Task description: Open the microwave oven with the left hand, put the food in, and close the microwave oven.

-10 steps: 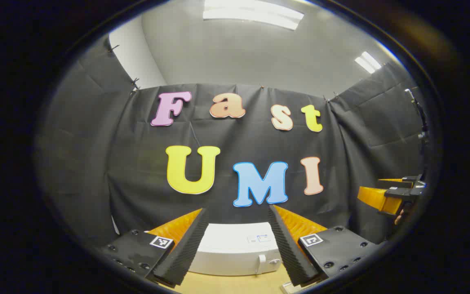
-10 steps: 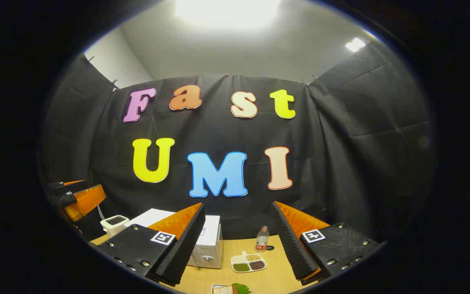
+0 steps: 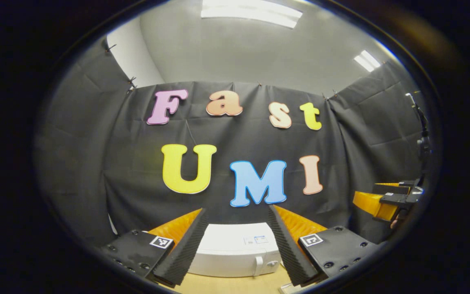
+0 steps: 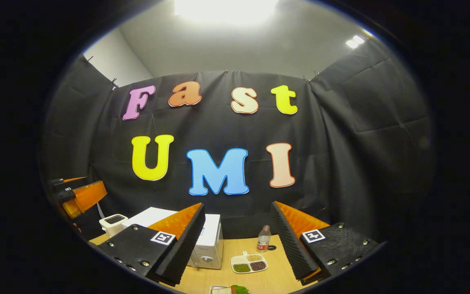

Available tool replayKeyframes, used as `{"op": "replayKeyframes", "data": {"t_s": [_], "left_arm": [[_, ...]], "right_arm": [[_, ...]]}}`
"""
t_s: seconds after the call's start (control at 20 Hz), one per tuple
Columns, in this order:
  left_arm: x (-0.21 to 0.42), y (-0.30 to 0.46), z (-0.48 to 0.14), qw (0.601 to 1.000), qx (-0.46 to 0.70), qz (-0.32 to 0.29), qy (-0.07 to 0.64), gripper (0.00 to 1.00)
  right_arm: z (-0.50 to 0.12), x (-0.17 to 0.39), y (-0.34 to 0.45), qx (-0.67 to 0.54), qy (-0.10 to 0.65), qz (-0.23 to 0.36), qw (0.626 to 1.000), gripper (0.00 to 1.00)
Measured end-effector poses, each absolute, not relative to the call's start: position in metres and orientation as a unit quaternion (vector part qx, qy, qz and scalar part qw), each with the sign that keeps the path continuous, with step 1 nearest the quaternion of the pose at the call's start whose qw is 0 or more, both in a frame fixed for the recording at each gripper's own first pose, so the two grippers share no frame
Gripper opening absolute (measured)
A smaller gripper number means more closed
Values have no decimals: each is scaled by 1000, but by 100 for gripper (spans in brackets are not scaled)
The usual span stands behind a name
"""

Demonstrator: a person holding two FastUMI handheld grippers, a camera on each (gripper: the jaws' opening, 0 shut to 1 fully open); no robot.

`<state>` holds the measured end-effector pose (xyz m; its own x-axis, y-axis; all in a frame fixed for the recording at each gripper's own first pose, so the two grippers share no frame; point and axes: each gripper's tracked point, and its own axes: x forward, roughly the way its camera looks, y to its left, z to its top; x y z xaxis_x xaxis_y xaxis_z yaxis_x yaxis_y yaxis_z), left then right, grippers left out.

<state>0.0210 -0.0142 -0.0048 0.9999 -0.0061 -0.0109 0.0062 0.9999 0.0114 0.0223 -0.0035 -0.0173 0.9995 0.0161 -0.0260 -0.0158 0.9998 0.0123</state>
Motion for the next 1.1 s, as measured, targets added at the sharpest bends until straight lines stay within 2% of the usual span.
{"op": "replayKeyframes", "data": {"t_s": [0.05,0.25,0.6,0.85,1.1], "left_arm": [[22,-15,-7,1000,9,-3,6,96],[32,-23,-25,1000,11,-2,9,94],[63,-51,-116,997,-10,-22,68,98],[93,-62,-210,992,1,-15,122,99],[117,-87,-309,982,6,-39,185,97]], "right_arm": [[-21,24,-2,7,15,11,1000,97],[-35,31,-7,4,29,12,999,97],[-47,36,-19,5,32,26,999,97],[-59,43,-46,-5,40,5,999,97],[-71,53,-57,-18,50,-8,999,97]]}}
